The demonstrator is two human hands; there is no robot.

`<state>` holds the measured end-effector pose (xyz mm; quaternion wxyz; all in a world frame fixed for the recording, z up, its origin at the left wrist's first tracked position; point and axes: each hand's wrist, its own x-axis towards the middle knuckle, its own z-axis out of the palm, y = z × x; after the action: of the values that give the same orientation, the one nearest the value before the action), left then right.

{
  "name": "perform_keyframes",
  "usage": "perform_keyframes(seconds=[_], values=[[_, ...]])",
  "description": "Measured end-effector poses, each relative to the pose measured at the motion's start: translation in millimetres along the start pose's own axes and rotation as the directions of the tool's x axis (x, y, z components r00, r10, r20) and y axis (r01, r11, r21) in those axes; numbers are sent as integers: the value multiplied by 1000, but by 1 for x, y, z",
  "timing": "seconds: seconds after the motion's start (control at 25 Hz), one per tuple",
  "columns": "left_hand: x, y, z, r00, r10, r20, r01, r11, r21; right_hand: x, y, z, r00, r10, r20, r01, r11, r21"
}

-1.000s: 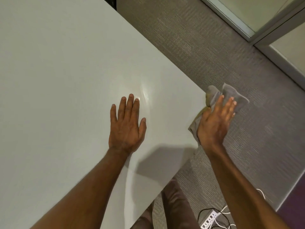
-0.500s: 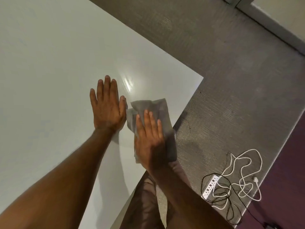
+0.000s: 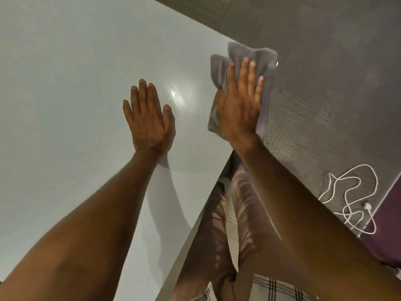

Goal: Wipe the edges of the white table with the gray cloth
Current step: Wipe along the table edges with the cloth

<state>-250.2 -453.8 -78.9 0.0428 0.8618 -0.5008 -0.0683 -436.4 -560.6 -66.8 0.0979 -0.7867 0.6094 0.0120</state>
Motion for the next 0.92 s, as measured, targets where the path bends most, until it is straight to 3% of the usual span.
perform_keyframes(seconds=[0.12, 0.32, 0.48, 0.56, 0.68, 0.76, 0.92], values=[[2, 1, 2, 1000, 0, -15, 0, 1000, 18, -6, -9, 2, 1000, 9, -9, -9, 1000, 19], [-1, 2, -2, 1000, 6, -6, -6, 1000, 8, -147, -28, 26, 995, -98, 30, 95, 990, 101], [-7, 9, -3, 999, 14, -41, -15, 999, -30, -250, -47, 48, 998, 23, 53, -35, 967, 251], [-11, 21, 0, 996, 75, -46, -77, 997, -26, -269, -57, 52, 975, 190, 119, -224, 842, 491], [-8, 45, 5, 974, 226, -32, -227, 974, -25, -267, -66, 52, 923, 308, 233, -367, 516, 774], [4, 67, 10, 938, 345, -37, -346, 938, -34, -265, -67, 55, 913, 349, 210, -356, 432, 829], [32, 110, 17, 870, 493, 0, -493, 870, 6, -259, -67, 59, 878, 459, 138, -329, 369, 869]])
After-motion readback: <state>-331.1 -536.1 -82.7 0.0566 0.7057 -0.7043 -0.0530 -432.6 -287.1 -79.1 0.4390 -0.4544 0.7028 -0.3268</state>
